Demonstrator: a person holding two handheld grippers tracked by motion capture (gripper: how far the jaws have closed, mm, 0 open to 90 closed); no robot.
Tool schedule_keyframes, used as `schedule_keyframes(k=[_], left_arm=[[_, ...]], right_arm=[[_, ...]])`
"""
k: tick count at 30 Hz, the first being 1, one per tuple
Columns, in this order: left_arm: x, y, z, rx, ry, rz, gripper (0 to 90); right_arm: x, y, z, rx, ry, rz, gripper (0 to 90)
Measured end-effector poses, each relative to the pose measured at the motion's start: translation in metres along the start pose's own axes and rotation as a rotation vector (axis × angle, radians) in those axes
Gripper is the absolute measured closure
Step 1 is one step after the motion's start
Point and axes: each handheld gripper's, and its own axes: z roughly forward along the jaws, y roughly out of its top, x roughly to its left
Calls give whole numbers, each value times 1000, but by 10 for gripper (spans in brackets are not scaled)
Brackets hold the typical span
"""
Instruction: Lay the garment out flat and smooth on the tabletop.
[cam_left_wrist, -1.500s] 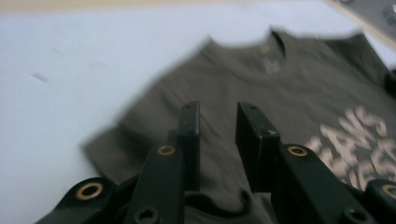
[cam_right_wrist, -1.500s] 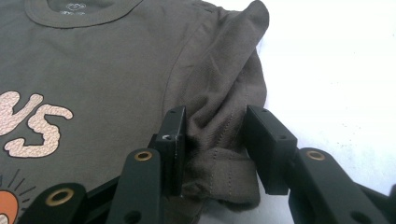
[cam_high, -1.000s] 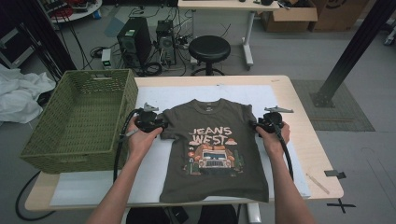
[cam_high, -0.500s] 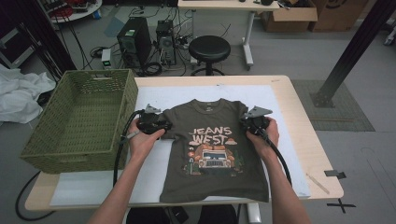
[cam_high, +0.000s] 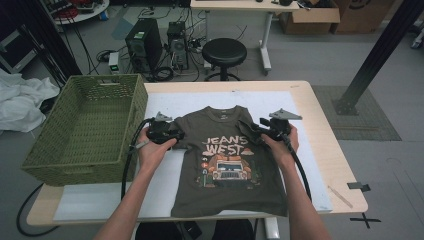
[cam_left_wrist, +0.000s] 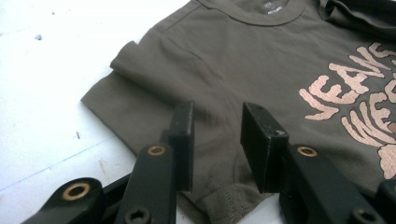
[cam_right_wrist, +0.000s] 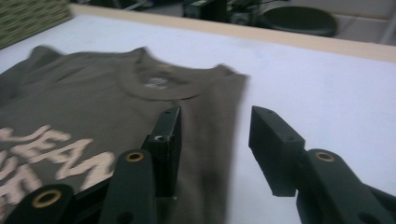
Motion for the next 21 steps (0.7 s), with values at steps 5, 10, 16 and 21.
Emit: schedule_keyframes(k=[5,10,16,21], left_arm=[[-3,-1,2,10,-6,7,659],[-4,-2,2,9,-6,7,659],[-2,-2,3,7,-4,-1,657],[4,-2,0,3,4,-15,649]], right_arm=[[14,-6,19,150,1,-77,600],[1,1,3,90,-88,-15,900],[-41,1,-28,51,-319,89,732],[-58,-8,-39,93,-390,163,592]])
